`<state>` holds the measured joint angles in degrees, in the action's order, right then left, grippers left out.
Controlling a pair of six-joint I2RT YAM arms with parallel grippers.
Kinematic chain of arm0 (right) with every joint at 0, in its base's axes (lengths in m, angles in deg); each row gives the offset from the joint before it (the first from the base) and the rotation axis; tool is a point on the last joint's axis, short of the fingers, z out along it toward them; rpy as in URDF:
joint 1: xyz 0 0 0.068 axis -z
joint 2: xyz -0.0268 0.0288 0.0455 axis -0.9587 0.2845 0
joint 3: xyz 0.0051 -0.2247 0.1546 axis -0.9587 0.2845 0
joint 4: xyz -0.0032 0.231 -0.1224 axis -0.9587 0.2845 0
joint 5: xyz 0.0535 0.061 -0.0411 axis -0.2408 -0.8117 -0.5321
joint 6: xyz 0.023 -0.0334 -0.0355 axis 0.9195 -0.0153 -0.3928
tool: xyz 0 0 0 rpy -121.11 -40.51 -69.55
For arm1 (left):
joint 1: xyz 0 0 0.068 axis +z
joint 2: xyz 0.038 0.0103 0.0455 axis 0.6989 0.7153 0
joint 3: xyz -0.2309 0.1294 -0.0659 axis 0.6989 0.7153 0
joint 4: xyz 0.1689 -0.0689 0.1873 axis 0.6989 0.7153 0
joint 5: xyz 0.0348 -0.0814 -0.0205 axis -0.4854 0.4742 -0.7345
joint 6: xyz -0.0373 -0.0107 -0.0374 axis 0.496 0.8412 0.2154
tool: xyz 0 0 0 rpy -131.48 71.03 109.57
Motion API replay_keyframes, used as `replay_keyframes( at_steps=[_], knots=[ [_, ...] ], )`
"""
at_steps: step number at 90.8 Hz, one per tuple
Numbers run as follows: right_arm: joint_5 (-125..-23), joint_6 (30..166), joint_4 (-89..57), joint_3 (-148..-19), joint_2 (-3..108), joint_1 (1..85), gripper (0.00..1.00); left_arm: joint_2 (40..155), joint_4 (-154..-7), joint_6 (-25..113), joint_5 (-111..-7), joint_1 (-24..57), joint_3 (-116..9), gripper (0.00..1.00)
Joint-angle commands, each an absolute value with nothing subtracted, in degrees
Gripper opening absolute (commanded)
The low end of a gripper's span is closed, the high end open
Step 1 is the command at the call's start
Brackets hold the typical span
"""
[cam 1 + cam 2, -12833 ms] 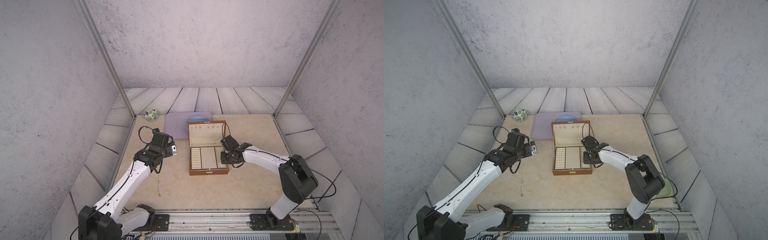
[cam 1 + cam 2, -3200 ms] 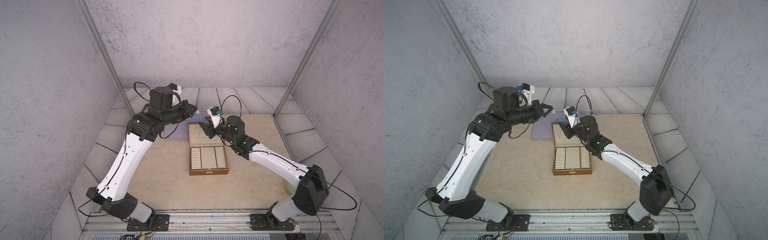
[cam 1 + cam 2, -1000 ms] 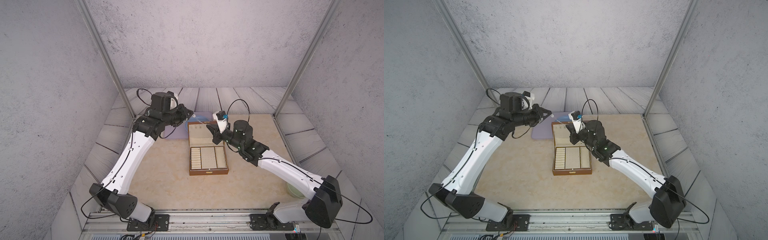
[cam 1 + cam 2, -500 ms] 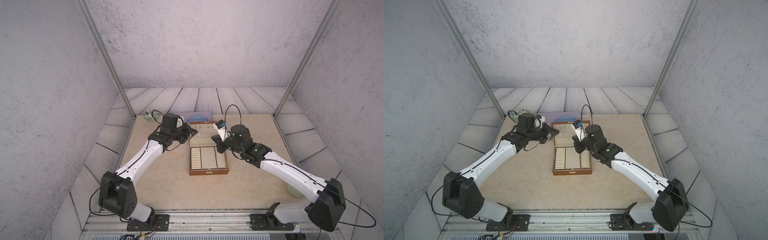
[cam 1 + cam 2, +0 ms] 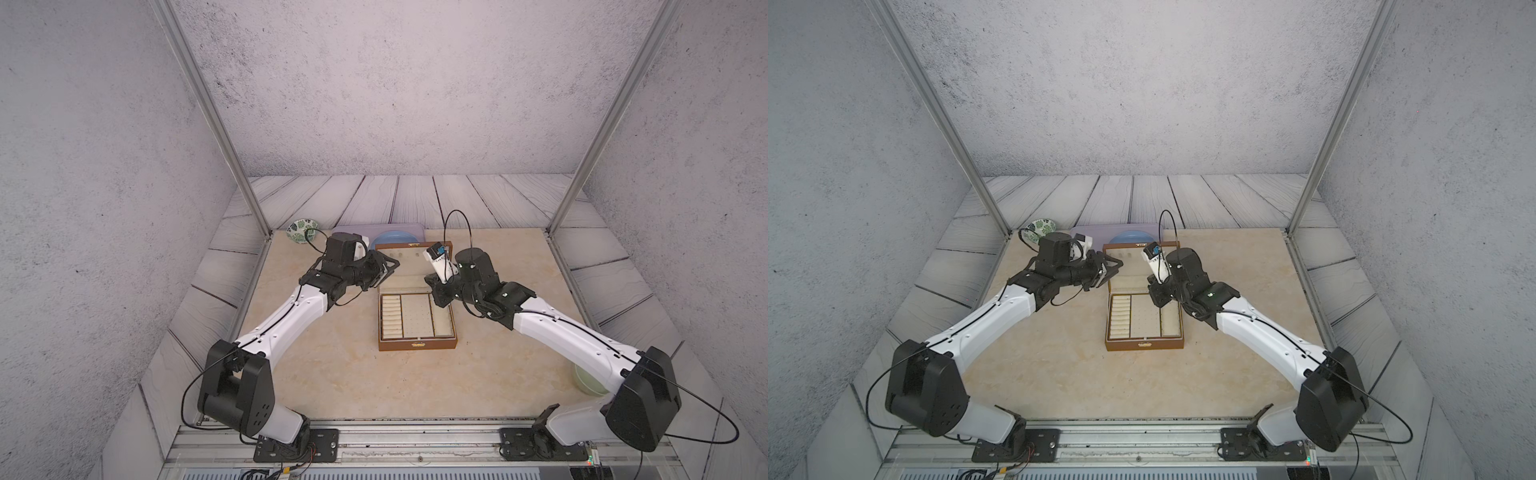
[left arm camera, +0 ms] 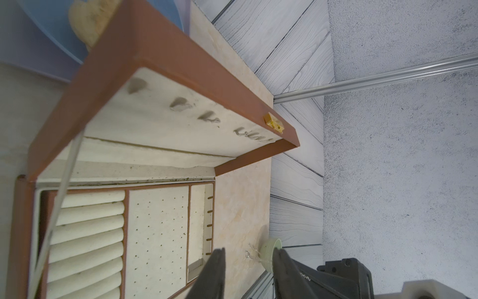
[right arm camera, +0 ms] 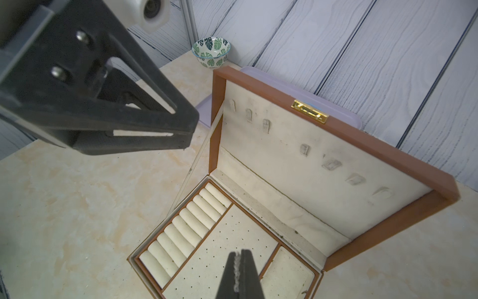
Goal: Put jewelry chain into jewelry box
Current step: Pick up the necklace from the center of the board, then open the fastener on the jewelry box.
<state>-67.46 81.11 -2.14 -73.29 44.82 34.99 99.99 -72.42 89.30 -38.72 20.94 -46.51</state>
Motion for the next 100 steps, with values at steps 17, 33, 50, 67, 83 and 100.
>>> replay_keyframes(
  at_steps=[17,33,50,67,83,100],
  knots=[
    [-64.60,80.95,-1.40,-72.27,41.65,37.11,0.00,101.76,-78.02,95.47,-49.40,18.15,-44.46,0.38],
    [-62.93,81.31,-2.25,-70.93,39.53,37.53,0.00,102.96,-79.14,101.46,-55.67,16.36,-44.81,0.38],
    [-61.50,81.70,-3.41,-68.77,36.80,37.65,0.00,106.04,-80.25,105.86,-59.66,14.77,-46.35,0.39],
    [-60.70,81.46,-4.17,-67.04,34.74,37.77,0.00,109.55,-79.86,106.75,-60.43,13.87,-49.68,0.41],
    [-60.90,81.68,-4.75,-66.12,33.57,37.88,0.00,110.15,-81.23,108.05,-63.18,13.84,-49.92,0.48],
    [-61.30,82.14,-5.03,-65.67,33.31,37.95,0.00,111.61,-82.78,110.08,-65.07,13.85,-50.52,0.53]
  ],
)
